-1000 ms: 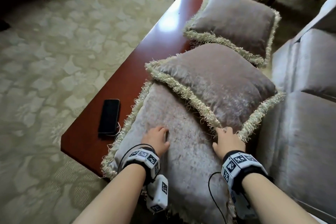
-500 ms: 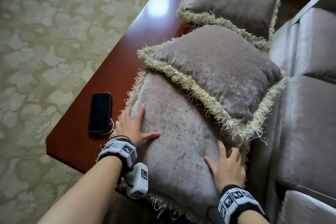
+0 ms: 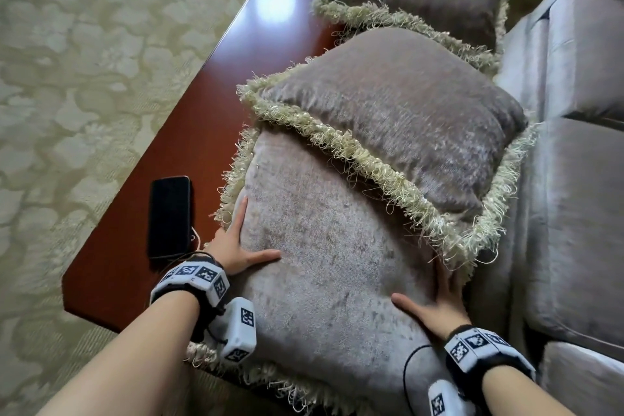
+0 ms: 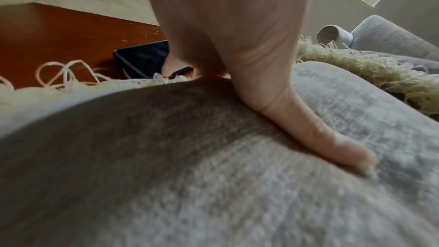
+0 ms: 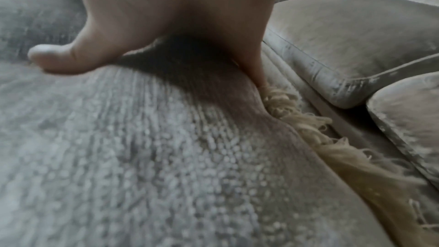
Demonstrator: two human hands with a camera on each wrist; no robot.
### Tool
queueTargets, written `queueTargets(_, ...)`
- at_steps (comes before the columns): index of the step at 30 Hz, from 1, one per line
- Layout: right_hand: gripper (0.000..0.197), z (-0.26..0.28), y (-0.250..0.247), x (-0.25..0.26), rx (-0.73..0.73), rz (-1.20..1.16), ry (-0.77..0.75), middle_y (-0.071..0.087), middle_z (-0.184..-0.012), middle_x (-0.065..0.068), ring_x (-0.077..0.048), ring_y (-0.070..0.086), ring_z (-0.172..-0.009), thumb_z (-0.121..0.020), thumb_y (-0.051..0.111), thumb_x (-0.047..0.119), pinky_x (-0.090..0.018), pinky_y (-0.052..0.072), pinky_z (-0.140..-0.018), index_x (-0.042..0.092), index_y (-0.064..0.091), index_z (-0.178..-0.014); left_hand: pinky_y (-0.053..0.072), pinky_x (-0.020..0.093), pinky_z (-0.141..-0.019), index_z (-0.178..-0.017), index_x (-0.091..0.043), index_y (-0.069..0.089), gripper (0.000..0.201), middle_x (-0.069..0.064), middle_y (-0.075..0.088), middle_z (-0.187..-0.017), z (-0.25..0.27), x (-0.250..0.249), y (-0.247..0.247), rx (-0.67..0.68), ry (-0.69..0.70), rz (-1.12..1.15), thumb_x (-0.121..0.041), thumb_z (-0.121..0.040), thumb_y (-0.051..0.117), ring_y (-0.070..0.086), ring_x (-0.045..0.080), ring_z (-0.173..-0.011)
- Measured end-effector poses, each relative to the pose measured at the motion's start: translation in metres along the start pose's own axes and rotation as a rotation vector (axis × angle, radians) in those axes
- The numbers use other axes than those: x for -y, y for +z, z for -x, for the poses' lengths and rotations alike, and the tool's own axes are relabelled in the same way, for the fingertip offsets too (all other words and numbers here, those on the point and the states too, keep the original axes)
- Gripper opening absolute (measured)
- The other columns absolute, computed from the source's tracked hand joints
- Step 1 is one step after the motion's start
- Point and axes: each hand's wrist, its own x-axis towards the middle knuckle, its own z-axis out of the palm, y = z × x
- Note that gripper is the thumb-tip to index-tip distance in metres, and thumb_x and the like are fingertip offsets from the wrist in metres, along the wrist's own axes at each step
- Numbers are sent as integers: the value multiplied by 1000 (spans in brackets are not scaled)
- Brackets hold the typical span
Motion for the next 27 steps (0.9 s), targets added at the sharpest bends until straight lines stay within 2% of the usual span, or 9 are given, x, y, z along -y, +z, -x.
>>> queueTargets(5,131,-2,-4,-2,83,-74,19,38,-147,-17,-34,43,-131,-55,83,51,-35,34,-110,31,-6,-148,46,40,-96,-129,-56,-27,130,31,54,-122,8,-4,0,-26,29,1,-91,-30,50,57,38,-107)
queueTargets(8,139,9,-2,3,40,-19,-13,32,-150,-18,-38,42,-130,-47,82,59,-38,37,-108,35,-12,-146,47,42,-96,-127,-59,-28,127,22,53,-130,15,1,2,-83,122,40,-93,-32,50,59,34,-107)
queueTargets(10,148,19,4,2,70,0,-80,24,-154,-15,-36,43,-128,-34,75,74,-37,40,-105,37,-17,-144,45,40,-100,-129,-57,-26,129,7,38,-147,23,6,-2,-68,192,69,-88,-37,58,57,28,-113)
queueTargets(14,154,46,24,-3,104,-25,-102,24,-151,-19,-33,34,-135,-12,53,92,-38,30,-112,46,-21,-139,30,34,-111,-137,-49,-18,133,-10,7,-156,47,22,-19,-23,279,59,-59,-47,80,33,15,-135)
queueTargets(16,154,61,31,2,150,-13,-81,27,-142,-21,-33,32,-134,-3,42,96,-36,28,-113,48,-27,-132,22,26,-112,-134,-50,-18,134,-15,-6,-154,63,33,-31,22,310,35,-56,-46,82,17,6,-138)
queueTargets(18,149,74,37,12,196,24,-105,28,-135,-17,-30,34,-130,-1,37,96,-34,29,-111,50,-30,-126,22,22,-110,-133,-50,-18,135,-16,-8,-153,80,44,-43,45,309,16,-57,-44,83,14,2,-136)
queueTargets(21,149,91,43,32,267,67,-163,24,-137,-16,-29,31,-131,-9,43,92,-35,30,-110,48,-28,-132,21,16,-107,-133,-50,-16,135,-16,-3,-153,107,57,-62,17,278,-8,-68,-38,78,15,1,-137)
queueTargets(25,136,115,50,63,290,103,-284,31,-130,-15,-27,38,-125,-42,75,69,-33,34,-106,51,-25,-132,18,13,-104,-130,-61,-17,134,-19,6,-147,151,79,-94,-32,191,19,-79,-30,70,18,1,-136)
queueTargets(27,130,125,53,79,295,120,-360,35,-126,-14,-26,40,-122,-53,79,60,-33,36,-104,54,-27,-129,18,11,-103,-132,-57,-11,134,-19,7,-145,178,87,-110,-78,155,10,-81,-27,68,18,2,-134)
